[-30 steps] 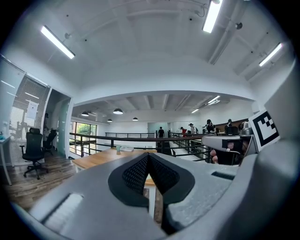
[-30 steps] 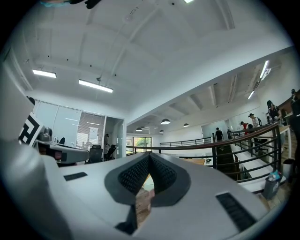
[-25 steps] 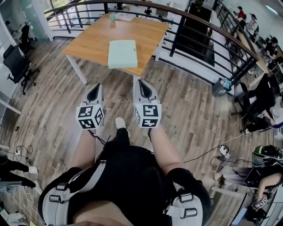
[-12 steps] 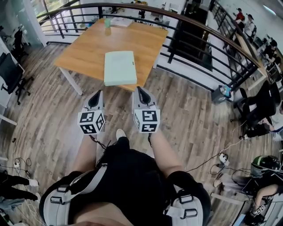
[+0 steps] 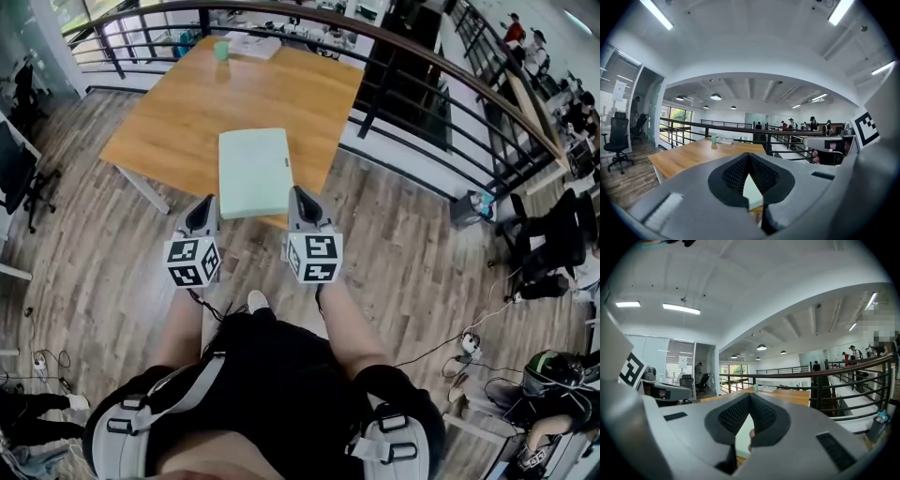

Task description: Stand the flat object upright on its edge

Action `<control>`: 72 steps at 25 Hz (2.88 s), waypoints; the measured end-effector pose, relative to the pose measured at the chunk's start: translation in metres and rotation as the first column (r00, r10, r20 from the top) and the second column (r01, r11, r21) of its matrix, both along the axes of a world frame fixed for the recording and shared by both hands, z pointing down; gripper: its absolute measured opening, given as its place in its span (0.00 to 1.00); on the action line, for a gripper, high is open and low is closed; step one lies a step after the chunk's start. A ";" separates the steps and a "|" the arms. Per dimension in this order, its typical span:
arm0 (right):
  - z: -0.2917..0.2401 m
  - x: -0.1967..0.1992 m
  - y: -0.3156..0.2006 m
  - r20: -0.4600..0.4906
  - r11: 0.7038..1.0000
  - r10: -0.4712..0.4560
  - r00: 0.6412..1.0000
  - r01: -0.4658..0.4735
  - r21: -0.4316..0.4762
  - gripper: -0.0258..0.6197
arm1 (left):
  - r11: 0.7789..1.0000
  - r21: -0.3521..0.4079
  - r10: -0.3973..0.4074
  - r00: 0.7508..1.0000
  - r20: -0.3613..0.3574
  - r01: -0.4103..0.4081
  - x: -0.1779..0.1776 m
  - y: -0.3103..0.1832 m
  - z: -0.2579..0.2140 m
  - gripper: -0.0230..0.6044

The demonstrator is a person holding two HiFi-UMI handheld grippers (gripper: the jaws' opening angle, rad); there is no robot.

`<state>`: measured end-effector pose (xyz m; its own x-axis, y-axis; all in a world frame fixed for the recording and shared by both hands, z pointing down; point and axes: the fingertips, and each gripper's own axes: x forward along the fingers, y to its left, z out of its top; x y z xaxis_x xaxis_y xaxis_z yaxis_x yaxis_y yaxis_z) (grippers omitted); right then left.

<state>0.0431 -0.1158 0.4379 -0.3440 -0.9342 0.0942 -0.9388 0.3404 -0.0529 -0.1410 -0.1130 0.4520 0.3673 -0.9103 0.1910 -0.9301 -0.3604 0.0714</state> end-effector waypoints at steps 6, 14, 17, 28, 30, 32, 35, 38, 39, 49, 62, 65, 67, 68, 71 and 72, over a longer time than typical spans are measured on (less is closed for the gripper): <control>0.013 -0.009 -0.071 -0.006 0.999 0.012 1.000 -0.013 -0.048 0.04 | 0.999 -0.043 0.014 1.000 -0.002 -0.014 -0.013 -0.069 0.015 0.04; 0.025 -0.007 -0.133 -0.018 0.995 0.023 1.000 -0.024 -0.092 0.04 | 0.996 -0.087 -0.005 1.000 0.013 0.006 -0.023 -0.133 0.026 0.04; 0.037 -0.003 -0.158 -0.018 0.993 0.011 1.000 -0.013 -0.117 0.04 | 0.993 -0.118 -0.023 1.000 0.011 0.024 -0.025 -0.155 0.037 0.04; 0.082 0.007 -0.213 -0.020 0.975 -0.072 0.997 0.066 -0.211 0.04 | 0.974 -0.188 -0.115 0.992 0.059 0.124 -0.027 -0.194 0.071 0.04; 0.090 0.007 -0.219 -0.027 0.970 -0.085 0.996 0.077 -0.230 0.04 | 0.971 -0.204 -0.113 0.991 0.070 0.125 -0.026 -0.199 0.077 0.04; 0.097 0.007 -0.227 -0.034 0.964 -0.091 0.995 0.079 -0.255 0.04 | 0.965 -0.231 -0.114 0.991 0.072 0.128 -0.027 -0.204 0.084 0.04; 0.111 0.010 -0.236 -0.030 0.947 -0.094 0.995 0.081 -0.310 0.04 | 0.951 -0.286 -0.106 0.993 0.049 0.115 -0.027 -0.210 0.096 0.04; 0.127 0.012 -0.243 -0.007 0.925 -0.108 0.994 0.098 -0.366 0.05 | 0.937 -0.333 -0.100 0.994 0.032 0.105 -0.029 -0.215 0.111 0.06; 0.132 0.011 -0.245 0.003 0.917 -0.116 0.993 0.108 -0.384 0.11 | 0.931 -0.350 -0.098 0.995 0.024 0.100 -0.031 -0.217 0.116 0.11; 0.210 0.013 -0.257 0.059 0.773 -0.163 0.985 0.164 -0.612 0.24 | 0.838 -0.545 -0.083 0.993 -0.087 0.023 -0.047 -0.235 0.183 0.33; 0.289 0.008 -0.249 0.265 0.498 -0.115 0.957 0.286 -0.819 0.40 | 0.673 -0.733 -0.021 0.988 -0.152 -0.098 -0.044 -0.248 0.254 0.33; 0.298 0.006 -0.247 0.337 0.462 -0.071 0.939 0.331 -0.823 0.39 | 0.649 -0.752 -0.054 0.978 -0.199 -0.117 -0.041 -0.248 0.264 0.32; 0.301 0.005 -0.246 0.374 0.454 -0.046 0.926 0.353 -0.818 0.37 | 0.642 -0.754 -0.069 0.970 -0.234 -0.136 -0.041 -0.247 0.268 0.31; 0.301 0.006 -0.246 0.376 0.455 -0.046 0.926 0.354 -0.817 0.36 | 0.642 -0.753 -0.067 0.967 -0.245 -0.147 -0.040 -0.248 0.269 0.31; 0.301 0.007 -0.248 0.361 0.462 -0.055 0.931 0.344 -0.818 0.35 | 0.631 -0.758 -0.057 0.964 -0.261 -0.168 -0.040 -0.249 0.270 0.30; 0.301 0.007 -0.248 0.361 0.464 -0.056 0.931 0.344 -0.816 0.35 | 0.624 -0.763 -0.057 0.964 -0.260 -0.169 -0.040 -0.249 0.270 0.30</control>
